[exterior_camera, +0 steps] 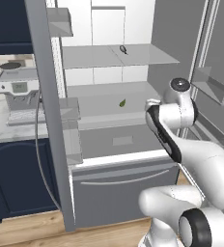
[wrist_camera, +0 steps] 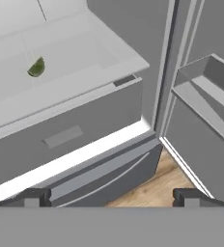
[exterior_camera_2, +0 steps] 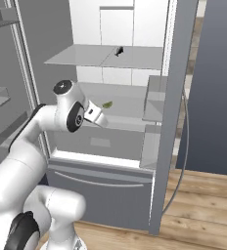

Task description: Take the lemon wedge from the fridge and place it on the plate with fish on the dining counter.

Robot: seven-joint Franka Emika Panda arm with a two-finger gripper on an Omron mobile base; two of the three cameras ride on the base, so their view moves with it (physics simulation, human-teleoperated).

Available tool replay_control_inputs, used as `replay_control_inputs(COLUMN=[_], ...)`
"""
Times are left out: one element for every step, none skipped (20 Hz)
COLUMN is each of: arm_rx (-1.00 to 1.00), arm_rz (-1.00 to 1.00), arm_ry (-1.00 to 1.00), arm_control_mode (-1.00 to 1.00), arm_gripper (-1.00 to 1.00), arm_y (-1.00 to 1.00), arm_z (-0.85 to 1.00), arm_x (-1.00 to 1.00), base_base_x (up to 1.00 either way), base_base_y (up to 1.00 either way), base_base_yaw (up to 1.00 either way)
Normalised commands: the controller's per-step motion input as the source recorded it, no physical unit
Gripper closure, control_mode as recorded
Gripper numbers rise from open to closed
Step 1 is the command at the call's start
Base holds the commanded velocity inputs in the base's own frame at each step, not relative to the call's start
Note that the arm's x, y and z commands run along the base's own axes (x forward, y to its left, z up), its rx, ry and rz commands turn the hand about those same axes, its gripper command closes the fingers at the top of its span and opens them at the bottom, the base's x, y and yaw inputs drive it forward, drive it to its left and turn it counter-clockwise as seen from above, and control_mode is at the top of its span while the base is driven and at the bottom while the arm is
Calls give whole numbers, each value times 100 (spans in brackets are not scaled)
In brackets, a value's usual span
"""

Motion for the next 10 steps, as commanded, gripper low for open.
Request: replay_control_inputs(arm_rx=[10, 13, 6, 0, 0, 0, 0, 0, 0, 0], arm_rz=[27, 31, 24, 4, 0, 0, 0, 0, 0, 0], arm_ry=[-15, -3, 0, 0, 0, 0, 0, 0, 0, 2], arm_control_mode=[-100, -100, -100, -100, -100, -100, -100, -100, -100, -100], arm_gripper=[-100, -100, -100, -100, -100, -100, -100, -100, -100, -100], arm_y=[-14, -14, 0, 0, 0, 0, 0, 14, 21, 22], arm_z=[18, 16, 3, 0, 0, 0, 0, 0, 0, 0], arm_x=[0, 0, 0, 0, 0, 0, 3, 4, 24, 39], base_base_x=[0, 0, 0, 0, 0, 0, 0, 0, 0, 0], base_base_y=[0, 0, 0, 0, 0, 0, 0, 0, 0, 0], base_base_yaw=[0, 0, 0, 0, 0, 0, 0, 0, 0, 0])
